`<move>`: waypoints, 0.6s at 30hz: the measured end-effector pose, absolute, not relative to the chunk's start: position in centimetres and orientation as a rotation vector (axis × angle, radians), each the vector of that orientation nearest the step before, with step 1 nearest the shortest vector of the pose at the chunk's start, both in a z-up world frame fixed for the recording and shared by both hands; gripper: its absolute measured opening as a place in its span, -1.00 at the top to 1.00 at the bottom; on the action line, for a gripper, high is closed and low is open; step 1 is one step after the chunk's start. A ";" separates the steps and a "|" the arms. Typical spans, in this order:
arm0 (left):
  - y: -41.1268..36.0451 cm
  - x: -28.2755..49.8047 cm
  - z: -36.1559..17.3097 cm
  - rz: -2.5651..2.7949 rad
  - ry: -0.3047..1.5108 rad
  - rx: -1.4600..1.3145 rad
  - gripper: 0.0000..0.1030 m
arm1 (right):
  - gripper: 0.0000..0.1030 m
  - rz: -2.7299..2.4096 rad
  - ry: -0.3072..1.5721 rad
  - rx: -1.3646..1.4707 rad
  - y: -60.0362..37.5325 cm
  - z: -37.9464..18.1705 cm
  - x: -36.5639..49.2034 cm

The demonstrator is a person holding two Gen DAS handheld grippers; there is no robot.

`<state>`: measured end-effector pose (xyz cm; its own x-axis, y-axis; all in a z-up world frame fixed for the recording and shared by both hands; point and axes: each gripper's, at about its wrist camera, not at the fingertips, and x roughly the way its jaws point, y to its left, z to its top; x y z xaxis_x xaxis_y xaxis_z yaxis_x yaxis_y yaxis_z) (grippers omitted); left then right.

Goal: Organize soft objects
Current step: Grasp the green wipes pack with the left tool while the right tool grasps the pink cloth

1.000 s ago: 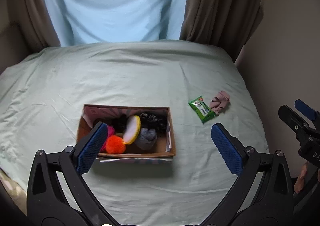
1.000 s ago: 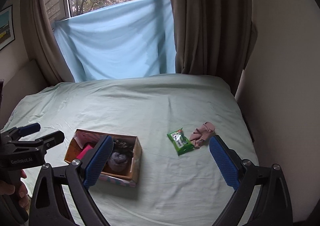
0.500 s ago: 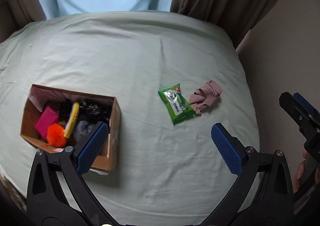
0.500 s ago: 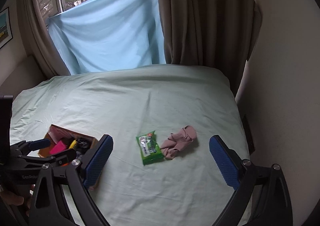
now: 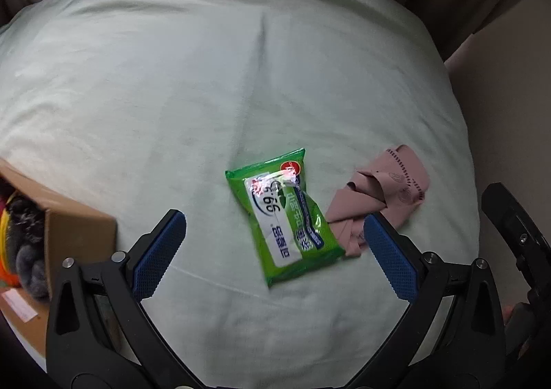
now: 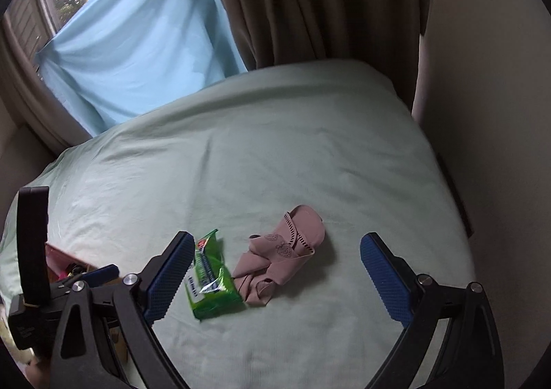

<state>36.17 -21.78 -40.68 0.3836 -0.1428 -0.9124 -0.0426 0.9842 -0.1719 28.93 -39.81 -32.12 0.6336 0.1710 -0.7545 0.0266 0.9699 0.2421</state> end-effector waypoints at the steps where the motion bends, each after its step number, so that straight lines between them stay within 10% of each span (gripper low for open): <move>1: -22.1 36.8 -41.8 -0.058 1.185 -0.166 -0.99 | -0.87 0.081 0.893 0.264 -39.9 -33.3 29.7; 8: -22.6 38.6 -46.8 -0.055 1.225 -0.162 -0.99 | -0.86 0.064 0.969 0.338 -39.2 -39.6 33.3; 18: -24.8 38.7 -48.0 -0.124 1.225 -0.121 -0.39 | -0.36 0.024 0.984 0.325 -37.2 -42.6 34.2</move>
<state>38.72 -24.80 -48.00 0.3335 -0.1597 -0.9291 0.0295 0.9868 -0.1591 34.22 -37.19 -42.56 0.5578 0.1661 -0.8132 0.1257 0.9516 0.2806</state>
